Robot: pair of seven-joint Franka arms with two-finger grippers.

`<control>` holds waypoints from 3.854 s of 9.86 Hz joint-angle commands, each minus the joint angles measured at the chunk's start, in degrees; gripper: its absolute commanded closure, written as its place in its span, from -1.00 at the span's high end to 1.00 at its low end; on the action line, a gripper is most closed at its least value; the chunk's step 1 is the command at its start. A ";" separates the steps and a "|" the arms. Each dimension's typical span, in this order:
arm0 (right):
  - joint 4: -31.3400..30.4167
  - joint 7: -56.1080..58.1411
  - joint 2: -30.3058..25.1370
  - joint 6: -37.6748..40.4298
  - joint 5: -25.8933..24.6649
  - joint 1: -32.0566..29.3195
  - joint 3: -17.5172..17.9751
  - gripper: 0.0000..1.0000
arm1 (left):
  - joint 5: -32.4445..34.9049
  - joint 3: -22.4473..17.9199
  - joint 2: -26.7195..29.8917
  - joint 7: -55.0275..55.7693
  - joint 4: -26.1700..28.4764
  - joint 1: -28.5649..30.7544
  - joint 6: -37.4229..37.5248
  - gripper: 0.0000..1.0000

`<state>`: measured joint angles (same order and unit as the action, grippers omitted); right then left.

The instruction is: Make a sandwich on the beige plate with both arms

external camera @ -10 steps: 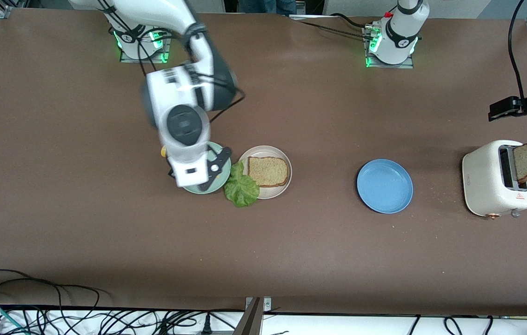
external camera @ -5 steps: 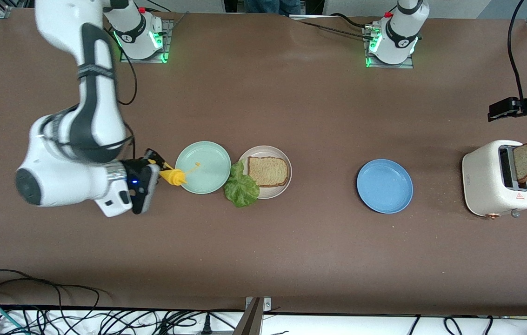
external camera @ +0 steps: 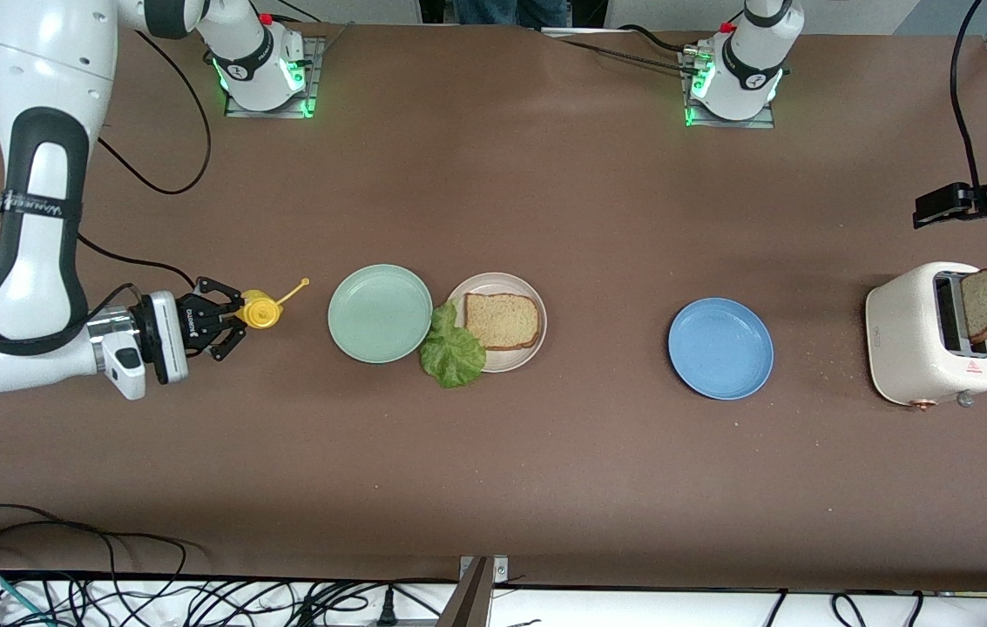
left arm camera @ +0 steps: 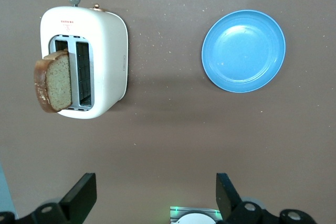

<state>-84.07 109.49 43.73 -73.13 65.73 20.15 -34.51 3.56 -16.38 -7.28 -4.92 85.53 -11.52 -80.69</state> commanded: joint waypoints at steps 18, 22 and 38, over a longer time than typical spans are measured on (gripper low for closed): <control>-2.17 26.27 12.34 2.20 7.95 -15.75 8.52 1.00 | 6.78 0.11 -7.75 -15.03 5.67 12.39 -18.59 1.00; 6.80 5.35 11.38 5.80 -1.37 -17.07 2.96 1.00 | 5.93 0.20 -9.15 -17.93 11.40 16.52 -27.14 1.00; 0.61 -74.27 -16.62 -20.02 -52.76 -11.27 14.53 1.00 | 5.41 0.64 -11.97 -27.51 7.75 18.81 -28.33 -1.00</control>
<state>-75.78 42.27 34.65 -89.94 18.36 9.77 -24.75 8.72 -16.20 -19.70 -30.83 96.87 7.48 -112.80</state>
